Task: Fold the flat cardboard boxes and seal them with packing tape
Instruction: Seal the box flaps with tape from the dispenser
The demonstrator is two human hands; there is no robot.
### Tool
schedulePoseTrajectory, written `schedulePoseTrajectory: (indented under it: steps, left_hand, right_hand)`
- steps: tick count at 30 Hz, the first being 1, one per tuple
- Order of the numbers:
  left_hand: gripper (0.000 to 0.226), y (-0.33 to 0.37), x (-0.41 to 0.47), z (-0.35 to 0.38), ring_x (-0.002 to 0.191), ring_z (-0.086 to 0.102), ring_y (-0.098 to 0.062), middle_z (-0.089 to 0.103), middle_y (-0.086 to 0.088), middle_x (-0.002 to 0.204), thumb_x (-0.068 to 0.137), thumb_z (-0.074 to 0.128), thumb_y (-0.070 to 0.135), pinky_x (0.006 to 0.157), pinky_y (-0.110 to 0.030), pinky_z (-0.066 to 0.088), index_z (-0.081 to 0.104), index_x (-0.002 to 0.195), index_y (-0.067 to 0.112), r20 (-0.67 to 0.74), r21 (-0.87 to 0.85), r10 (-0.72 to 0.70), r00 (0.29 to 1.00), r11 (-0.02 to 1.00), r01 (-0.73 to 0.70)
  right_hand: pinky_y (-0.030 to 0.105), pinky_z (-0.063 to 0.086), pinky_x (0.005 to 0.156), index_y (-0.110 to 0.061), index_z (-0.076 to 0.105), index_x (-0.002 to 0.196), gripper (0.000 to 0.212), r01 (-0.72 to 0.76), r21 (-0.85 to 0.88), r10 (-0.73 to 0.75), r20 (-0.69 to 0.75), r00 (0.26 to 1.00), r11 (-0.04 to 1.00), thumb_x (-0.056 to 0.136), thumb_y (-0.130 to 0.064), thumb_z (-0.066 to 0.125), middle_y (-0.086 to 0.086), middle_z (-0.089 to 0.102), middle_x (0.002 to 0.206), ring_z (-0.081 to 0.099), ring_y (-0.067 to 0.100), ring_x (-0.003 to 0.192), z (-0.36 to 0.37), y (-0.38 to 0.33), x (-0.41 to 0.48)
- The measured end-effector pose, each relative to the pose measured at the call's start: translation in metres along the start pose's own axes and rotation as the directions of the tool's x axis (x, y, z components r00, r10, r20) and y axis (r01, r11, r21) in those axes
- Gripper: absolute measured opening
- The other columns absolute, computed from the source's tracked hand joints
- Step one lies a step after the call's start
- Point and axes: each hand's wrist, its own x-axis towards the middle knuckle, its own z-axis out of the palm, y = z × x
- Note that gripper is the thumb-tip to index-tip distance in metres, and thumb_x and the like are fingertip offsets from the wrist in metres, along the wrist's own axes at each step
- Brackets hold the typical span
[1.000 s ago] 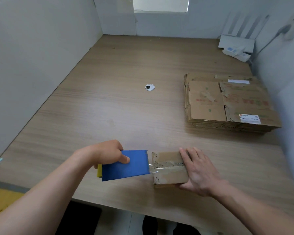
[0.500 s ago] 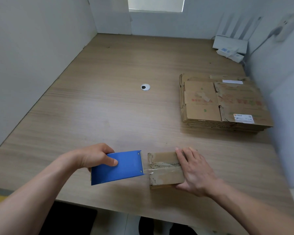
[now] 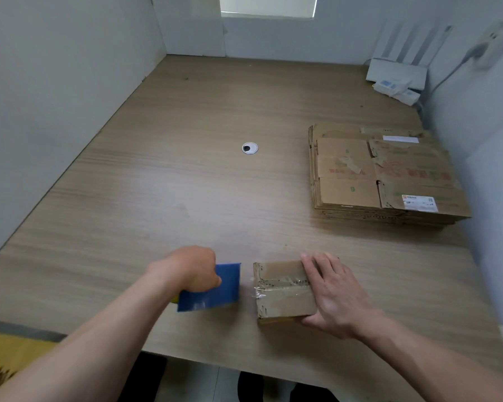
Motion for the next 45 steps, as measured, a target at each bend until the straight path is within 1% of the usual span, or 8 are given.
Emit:
schedulePoseTrajectory:
  steps: [8,14,18,21,25,29,37,45]
  left_hand:
    - [0.028,-0.004,0.004,0.036,0.079,0.062,-0.017,0.062,0.001,0.086,0.091,0.052,0.047,0.073,-0.033,0.056,0.058,0.095,0.020,-0.140,-0.143,-0.106,0.984,0.986,0.086]
    - [0.028,-0.035,-0.017,0.042,0.073,0.061,-0.018,0.061,0.000,0.082,0.094,0.051,0.045,0.060,-0.033,0.050,0.055,0.087,0.019,-0.256,-0.408,-0.244,0.935,0.904,0.124]
    - [0.031,-0.041,-0.025,0.046,0.072,0.060,-0.020,0.060,-0.003,0.080,0.095,0.052,0.042,0.057,-0.031,0.042,0.055,0.085,0.013,-0.297,-0.511,-0.264,0.918,0.856,0.081]
    - [0.034,-0.043,-0.029,0.047,0.073,0.061,-0.023,0.061,-0.006,0.080,0.095,0.052,0.043,0.057,-0.033,0.044,0.056,0.086,0.010,-0.319,-0.568,-0.278,0.906,0.822,0.052]
    - [0.037,-0.045,-0.034,0.049,0.074,0.063,-0.027,0.062,-0.009,0.079,0.094,0.054,0.042,0.064,-0.044,0.056,0.058,0.086,0.007,-0.348,-0.628,-0.287,0.893,0.778,0.005]
    - [0.037,-0.049,-0.038,0.055,0.066,0.056,-0.023,0.061,-0.008,0.077,0.095,0.055,0.041,0.056,-0.033,0.043,0.056,0.082,0.006,-0.352,-0.646,-0.296,0.888,0.764,-0.001]
    - [0.033,-0.062,-0.050,0.064,0.075,0.063,-0.027,0.063,-0.008,0.082,0.094,0.056,0.041,0.061,-0.039,0.051,0.058,0.084,0.009,-0.329,-0.693,-0.321,0.888,0.721,0.003]
    - [0.029,-0.054,-0.054,0.047,0.062,0.050,-0.017,0.056,-0.003,0.073,0.094,0.058,0.036,0.054,-0.028,0.036,0.055,0.079,0.012,-0.366,-0.670,-0.179,0.913,0.731,-0.126]
  right_hand:
    - [0.050,0.039,0.104,-0.010,0.031,0.151,0.125,-0.046,-0.046,0.046,-0.005,0.999,0.998,0.059,-0.093,0.045,0.009,0.042,0.135,0.041,0.032,0.123,-0.001,-0.002,0.002]
    - [0.053,0.035,0.094,-0.007,0.031,0.152,0.137,-0.372,-0.035,0.372,0.007,0.928,0.928,0.052,-0.099,0.035,0.012,0.047,0.129,0.046,0.034,0.111,0.003,-0.025,-0.004]
    - [0.053,0.029,0.104,-0.017,-0.007,0.157,0.138,-0.495,-0.049,0.498,0.106,0.861,0.867,0.055,-0.104,0.022,0.017,0.013,0.157,0.031,0.037,0.134,-0.003,-0.037,-0.015]
    - [0.061,0.019,0.115,-0.033,-0.013,0.156,0.125,-0.397,0.052,0.395,0.043,0.918,0.916,0.060,-0.101,0.029,0.015,-0.016,0.164,0.002,0.040,0.152,-0.016,-0.038,-0.017]
    - [0.059,0.006,0.121,-0.037,0.011,0.157,0.104,0.046,0.031,-0.044,-0.053,0.998,0.998,0.072,-0.086,0.046,0.001,-0.021,0.165,-0.021,0.025,0.152,-0.027,-0.035,0.017]
    - [0.052,0.004,0.123,-0.028,0.038,0.144,0.084,0.199,0.015,-0.199,0.079,0.977,0.980,0.078,-0.078,0.052,0.000,-0.004,0.168,-0.013,0.021,0.154,-0.025,-0.036,0.057]
    - [0.041,0.040,0.103,-0.025,0.063,0.109,0.062,0.218,-0.031,-0.216,0.043,0.975,0.976,0.079,-0.076,0.045,-0.002,0.044,0.149,0.030,0.022,0.139,-0.020,-0.043,0.071]
    - [0.041,0.043,0.098,-0.028,0.064,0.112,0.068,-0.395,0.061,0.395,0.008,0.919,0.917,0.081,-0.078,0.030,0.002,0.054,0.126,0.043,0.024,0.121,-0.015,-0.042,0.052]
